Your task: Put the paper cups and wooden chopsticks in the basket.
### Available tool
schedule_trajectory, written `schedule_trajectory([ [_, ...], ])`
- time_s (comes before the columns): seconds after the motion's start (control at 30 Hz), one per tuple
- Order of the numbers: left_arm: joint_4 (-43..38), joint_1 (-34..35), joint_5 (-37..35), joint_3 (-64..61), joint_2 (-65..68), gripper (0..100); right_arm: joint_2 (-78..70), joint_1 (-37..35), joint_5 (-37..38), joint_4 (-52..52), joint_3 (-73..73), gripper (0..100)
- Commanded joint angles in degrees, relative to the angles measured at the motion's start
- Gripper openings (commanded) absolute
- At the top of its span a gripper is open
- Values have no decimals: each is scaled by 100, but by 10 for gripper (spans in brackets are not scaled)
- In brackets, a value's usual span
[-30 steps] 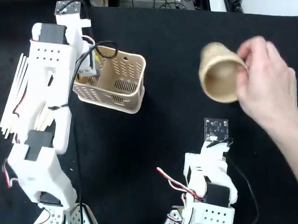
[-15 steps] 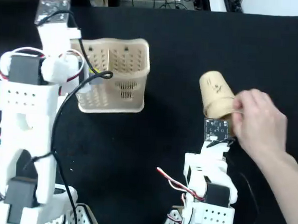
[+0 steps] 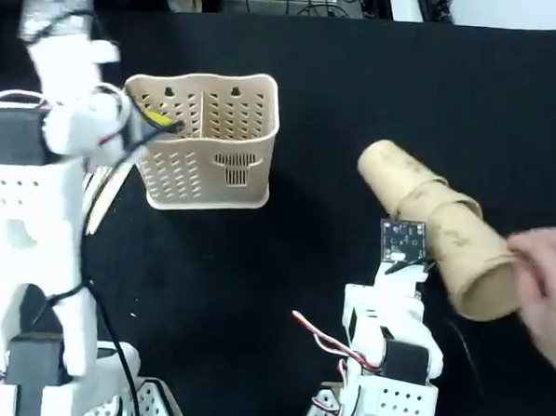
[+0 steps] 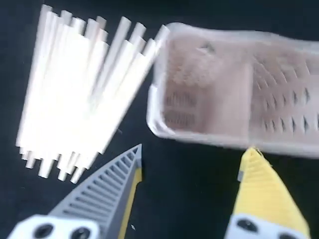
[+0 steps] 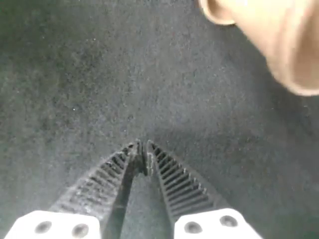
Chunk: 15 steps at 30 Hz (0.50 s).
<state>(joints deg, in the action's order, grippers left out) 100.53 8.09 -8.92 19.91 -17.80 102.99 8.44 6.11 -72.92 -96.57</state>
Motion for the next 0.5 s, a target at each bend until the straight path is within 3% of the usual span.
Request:
schedule_trajectory([
  [0.0,18,796,-9,840,-132,310,391,62,26,-26,-4,18],
  [0.47,18,1165,0,602,-149,310,391,62,26,-26,-4,18],
])
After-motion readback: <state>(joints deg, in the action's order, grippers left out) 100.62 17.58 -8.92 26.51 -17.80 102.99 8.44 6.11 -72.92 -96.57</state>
